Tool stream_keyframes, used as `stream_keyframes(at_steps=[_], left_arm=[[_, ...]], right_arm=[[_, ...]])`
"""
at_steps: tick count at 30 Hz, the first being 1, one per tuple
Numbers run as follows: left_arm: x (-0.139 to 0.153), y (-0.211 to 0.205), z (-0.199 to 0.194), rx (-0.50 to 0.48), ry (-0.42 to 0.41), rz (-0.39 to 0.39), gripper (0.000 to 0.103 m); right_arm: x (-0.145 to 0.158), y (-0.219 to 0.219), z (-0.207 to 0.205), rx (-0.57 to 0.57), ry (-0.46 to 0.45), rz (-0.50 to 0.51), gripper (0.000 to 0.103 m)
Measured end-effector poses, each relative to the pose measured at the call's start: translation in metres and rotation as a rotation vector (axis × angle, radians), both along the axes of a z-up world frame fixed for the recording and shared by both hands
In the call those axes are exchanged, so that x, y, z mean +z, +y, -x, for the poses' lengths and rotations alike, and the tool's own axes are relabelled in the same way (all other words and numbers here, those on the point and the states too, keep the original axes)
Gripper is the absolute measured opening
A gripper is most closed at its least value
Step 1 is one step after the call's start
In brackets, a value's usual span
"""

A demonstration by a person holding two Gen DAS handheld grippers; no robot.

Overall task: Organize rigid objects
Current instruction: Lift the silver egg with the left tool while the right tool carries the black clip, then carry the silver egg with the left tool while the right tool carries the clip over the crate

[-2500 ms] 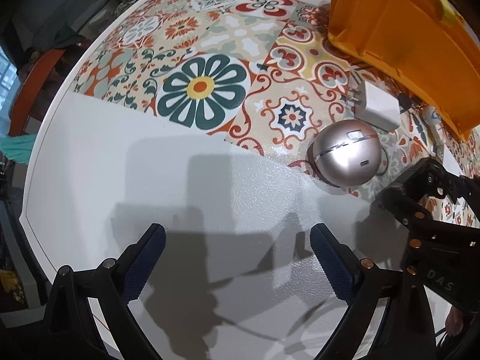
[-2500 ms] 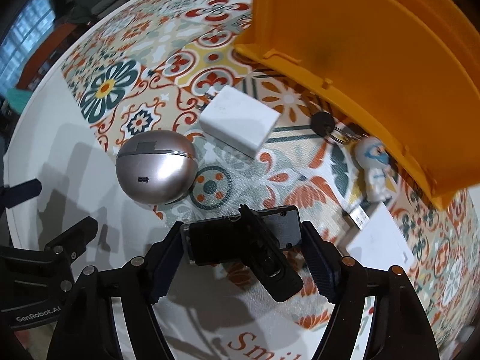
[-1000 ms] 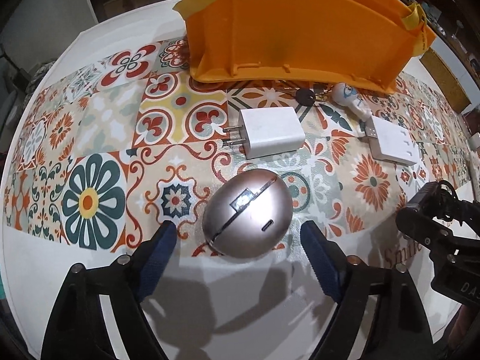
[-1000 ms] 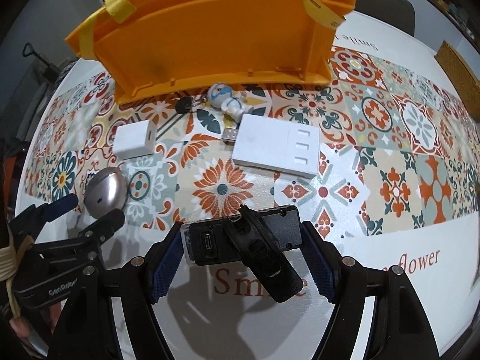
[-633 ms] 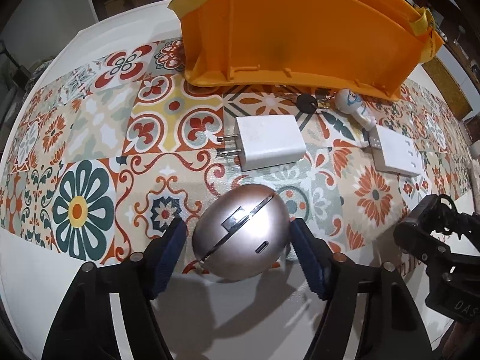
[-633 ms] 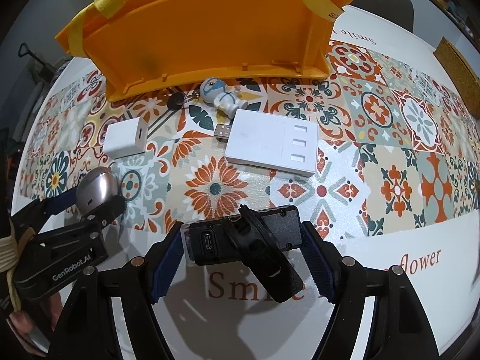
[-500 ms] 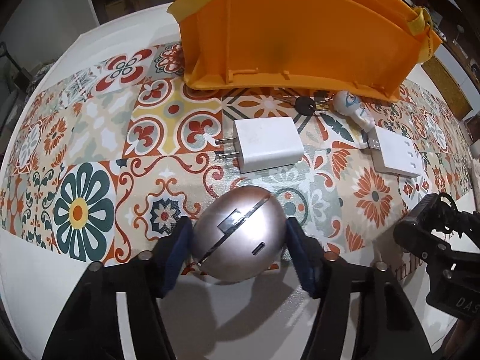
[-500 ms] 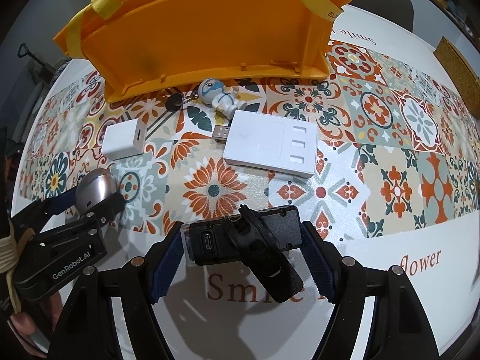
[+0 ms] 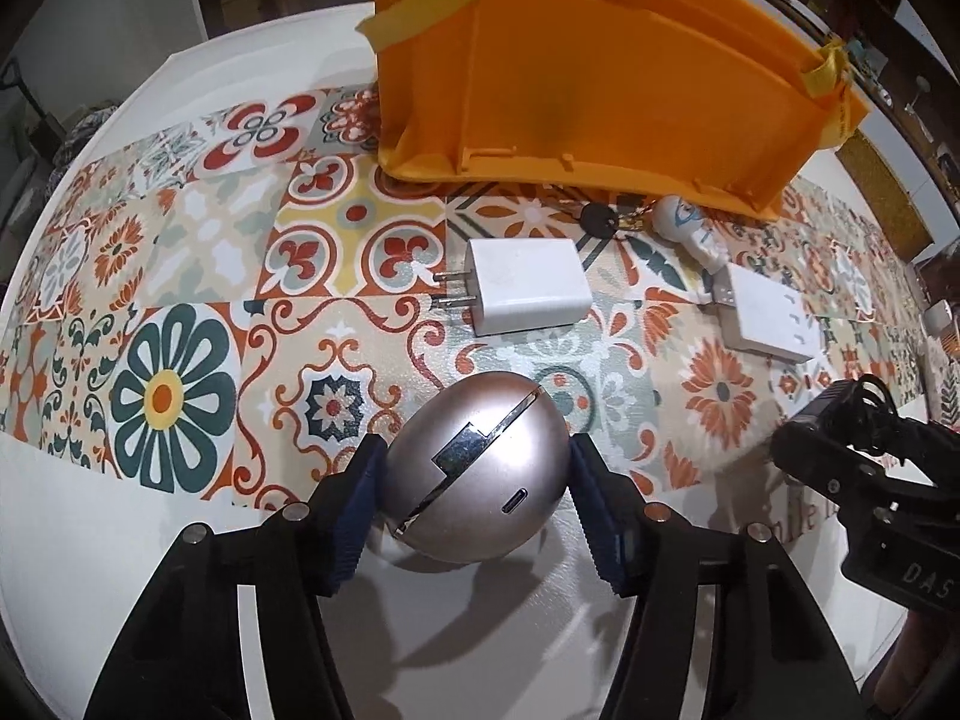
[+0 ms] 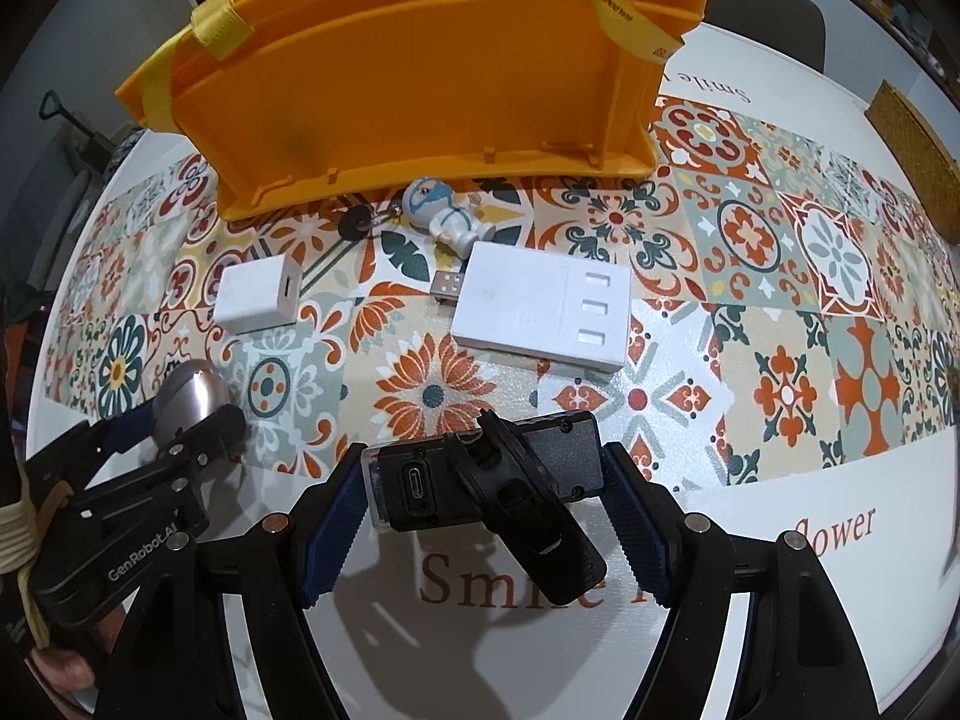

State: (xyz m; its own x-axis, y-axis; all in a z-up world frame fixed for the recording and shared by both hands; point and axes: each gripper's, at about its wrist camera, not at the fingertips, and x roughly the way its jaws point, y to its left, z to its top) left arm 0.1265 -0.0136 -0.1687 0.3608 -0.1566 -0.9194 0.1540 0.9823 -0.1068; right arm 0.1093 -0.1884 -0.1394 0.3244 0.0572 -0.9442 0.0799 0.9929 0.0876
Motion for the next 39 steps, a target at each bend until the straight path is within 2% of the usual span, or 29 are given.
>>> stream_keyframes(at_steps=[12,26,39], left_arm=[[0.041,0.004,0.012,-0.016,-0.082,0.010,0.060],[0.100,0.001,0.012,-0.024,-0.208,0.038,0.060],[0.137,0.001,0.000,-0.018,-0.292,0.043,0.060]], right_arm=[[0.029,-0.002,0.004,0.000,-0.049,-0.006,0.075],[0.081,-0.003,0.004,0.014,-0.190,-0.010,0.075],[0.119,0.000,-0.005,0.028,-0.295,-0.016,0.075]])
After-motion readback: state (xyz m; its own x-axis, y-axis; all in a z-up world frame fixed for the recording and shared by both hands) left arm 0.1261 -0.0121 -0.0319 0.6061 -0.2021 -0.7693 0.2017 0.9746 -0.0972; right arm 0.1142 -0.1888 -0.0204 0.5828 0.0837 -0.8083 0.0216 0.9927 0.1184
